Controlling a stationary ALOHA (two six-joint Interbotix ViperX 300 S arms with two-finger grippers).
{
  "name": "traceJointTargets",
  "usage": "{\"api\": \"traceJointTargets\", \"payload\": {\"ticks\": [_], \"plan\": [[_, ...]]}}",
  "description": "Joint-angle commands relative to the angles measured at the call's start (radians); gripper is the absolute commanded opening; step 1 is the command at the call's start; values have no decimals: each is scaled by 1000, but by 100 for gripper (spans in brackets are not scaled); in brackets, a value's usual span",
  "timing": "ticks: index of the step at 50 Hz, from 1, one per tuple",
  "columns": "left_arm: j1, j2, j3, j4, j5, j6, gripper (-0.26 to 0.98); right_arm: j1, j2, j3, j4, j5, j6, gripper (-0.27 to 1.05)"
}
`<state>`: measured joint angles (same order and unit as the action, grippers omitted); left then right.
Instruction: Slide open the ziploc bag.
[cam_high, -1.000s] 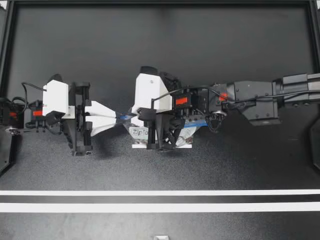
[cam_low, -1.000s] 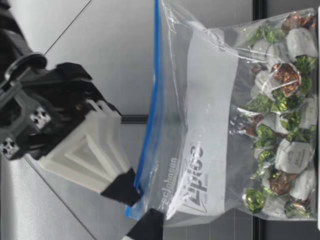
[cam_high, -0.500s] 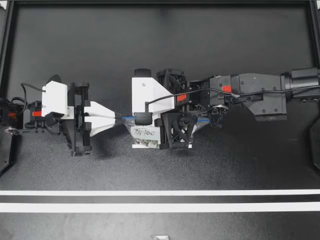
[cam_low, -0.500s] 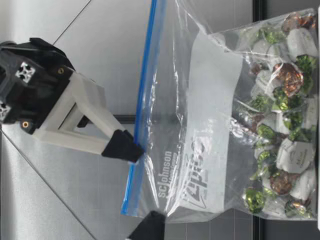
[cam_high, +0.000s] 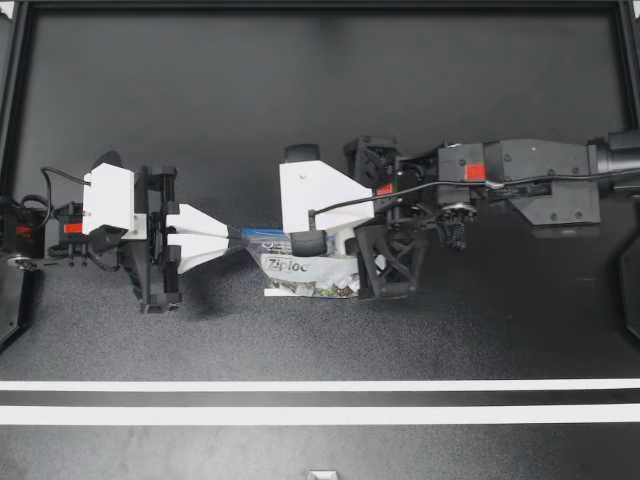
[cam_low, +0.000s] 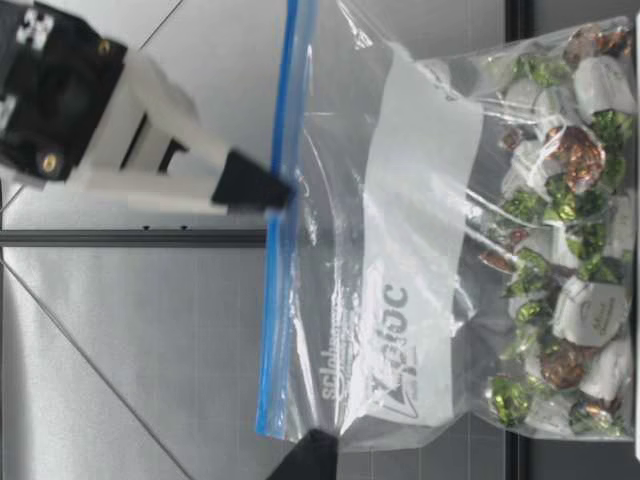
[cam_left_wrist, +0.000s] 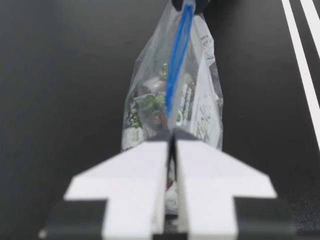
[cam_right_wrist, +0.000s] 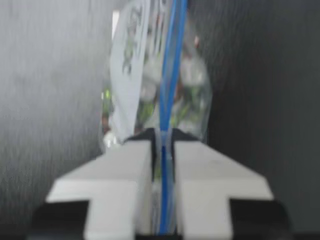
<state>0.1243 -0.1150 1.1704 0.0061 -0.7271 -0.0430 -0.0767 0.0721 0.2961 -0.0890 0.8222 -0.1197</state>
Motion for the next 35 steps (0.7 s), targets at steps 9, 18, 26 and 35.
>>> {"api": "traceJointTargets", "payload": {"ticks": [9, 18, 26, 35], "plan": [[2, -17, 6, -5, -3, 2, -12, -5, -84, 44, -2, 81, 0, -8], [3, -28, 18, -8, -3, 2, -12, -12, -117, 77, -2, 120, 3, -8], [3, -48, 31, -8, -3, 2, -12, -17, -137, 97, -5, 155, 3, -8], [3, -48, 34, -9, -3, 2, -12, -21, -150, 115, -6, 164, 5, -8]]}}
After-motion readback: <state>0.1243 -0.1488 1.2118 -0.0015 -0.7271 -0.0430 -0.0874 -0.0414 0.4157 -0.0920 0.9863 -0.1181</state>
